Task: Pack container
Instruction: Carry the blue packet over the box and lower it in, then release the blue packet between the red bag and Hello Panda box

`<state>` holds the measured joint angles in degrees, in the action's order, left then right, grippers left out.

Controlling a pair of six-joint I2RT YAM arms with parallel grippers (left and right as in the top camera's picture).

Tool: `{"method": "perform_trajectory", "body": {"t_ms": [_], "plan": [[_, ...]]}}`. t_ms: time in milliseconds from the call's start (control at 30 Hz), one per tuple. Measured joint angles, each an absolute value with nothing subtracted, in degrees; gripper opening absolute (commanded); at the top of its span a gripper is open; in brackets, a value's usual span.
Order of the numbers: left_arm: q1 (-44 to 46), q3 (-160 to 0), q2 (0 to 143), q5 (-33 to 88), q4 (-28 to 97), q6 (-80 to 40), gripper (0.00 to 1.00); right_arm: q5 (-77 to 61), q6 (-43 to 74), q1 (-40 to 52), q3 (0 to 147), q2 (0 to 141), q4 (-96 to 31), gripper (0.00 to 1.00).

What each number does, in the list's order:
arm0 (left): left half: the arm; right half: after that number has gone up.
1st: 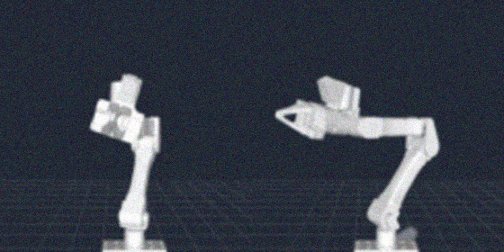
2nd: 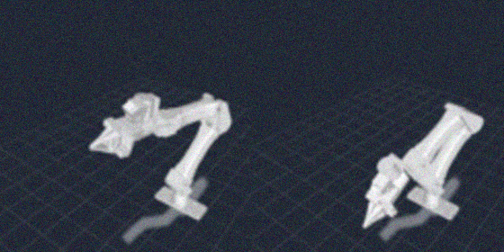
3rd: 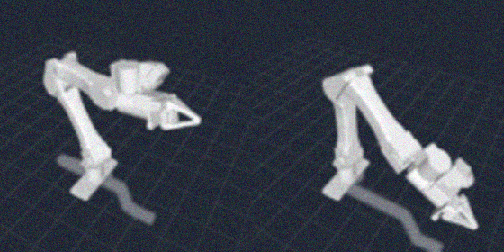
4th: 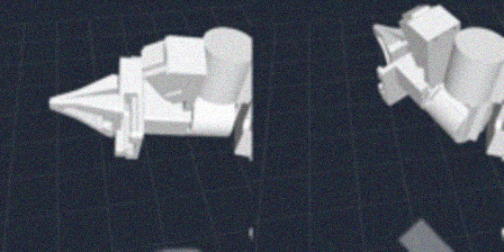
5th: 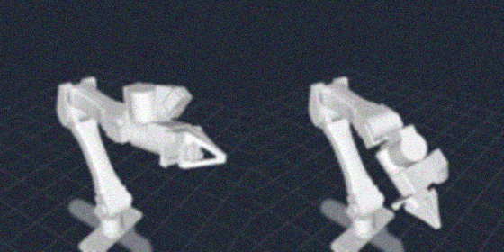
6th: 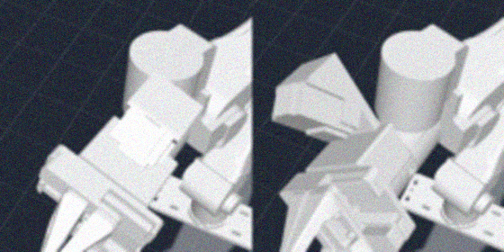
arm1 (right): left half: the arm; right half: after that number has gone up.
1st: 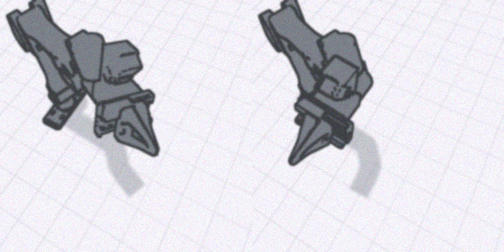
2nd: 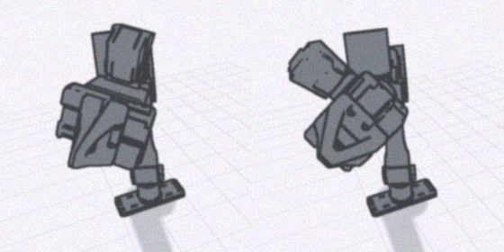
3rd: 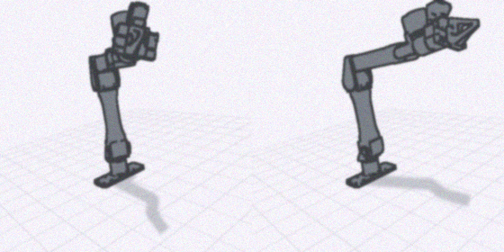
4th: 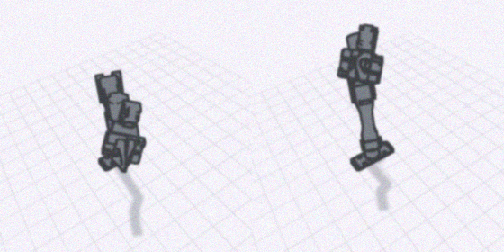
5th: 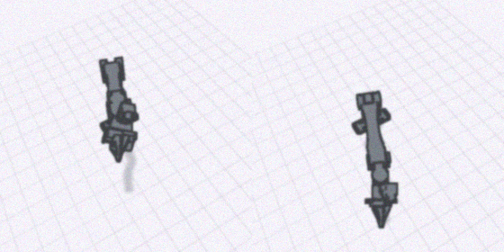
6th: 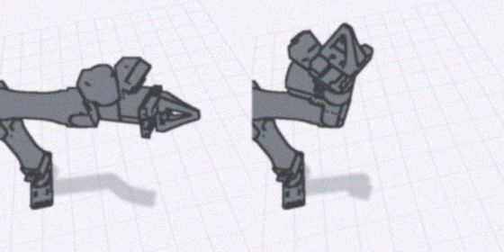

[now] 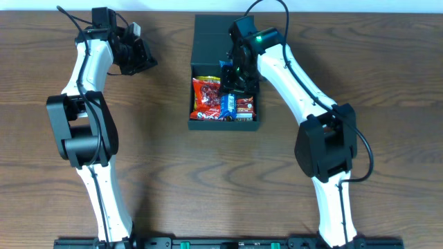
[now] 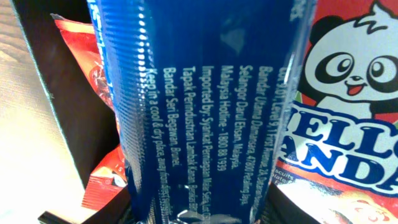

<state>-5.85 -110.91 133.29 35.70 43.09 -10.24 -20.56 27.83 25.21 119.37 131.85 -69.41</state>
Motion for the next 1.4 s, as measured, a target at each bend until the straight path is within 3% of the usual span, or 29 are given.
{"method": "perform_trajectory", "body": {"t_ms": [167, 267, 367, 900, 967, 1033, 1067, 1100, 1400], "plan": [[-5.85, -110.91, 133.29, 35.7, 43.09, -10.24, 0.06, -20.34, 27.66, 25.21, 119.28, 131.85, -71.11, 0.49], [-5.85, -110.91, 133.29, 35.7, 43.09, -10.24, 0.06, -20.16, 27.73, 25.21, 119.24, 131.85, -71.05, 0.68], [-5.85, -110.91, 133.29, 35.75, 43.09, -10.22, 0.06, -20.43, 27.2, 25.23, 119.24, 131.85, -70.74, 0.77], [-5.85, -110.91, 133.29, 35.81, 43.09, -10.04, 0.06, -16.67, 24.88, 22.85, 124.6, 132.0, -75.33, 0.8], [-5.85, -110.91, 133.29, 35.81, 43.09, -10.04, 0.06, -14.46, 24.1, 21.69, 128.42, 132.07, -76.6, 0.72], [-5.85, -110.91, 133.29, 35.81, 43.11, -10.04, 0.06, -12.99, 23.05, 20.73, 132.14, 132.07, -77.43, 0.4], [-5.85, -110.91, 133.29, 35.81, 43.09, -10.04, 0.06, -12.75, 22.83, 20.53, 133.34, 132.07, -77.52, 0.17], [-5.85, -110.91, 133.29, 35.81, 43.11, -10.04, 0.06, -12.49, 22.72, 20.32, 134.47, 132.07, -77.47, 0.02], [-5.85, -110.91, 133.29, 35.81, 43.07, -10.04, 0.06, -21.74, 16.6, 20.16, 131.9, 132.09, -71.66, 0.01]]}}
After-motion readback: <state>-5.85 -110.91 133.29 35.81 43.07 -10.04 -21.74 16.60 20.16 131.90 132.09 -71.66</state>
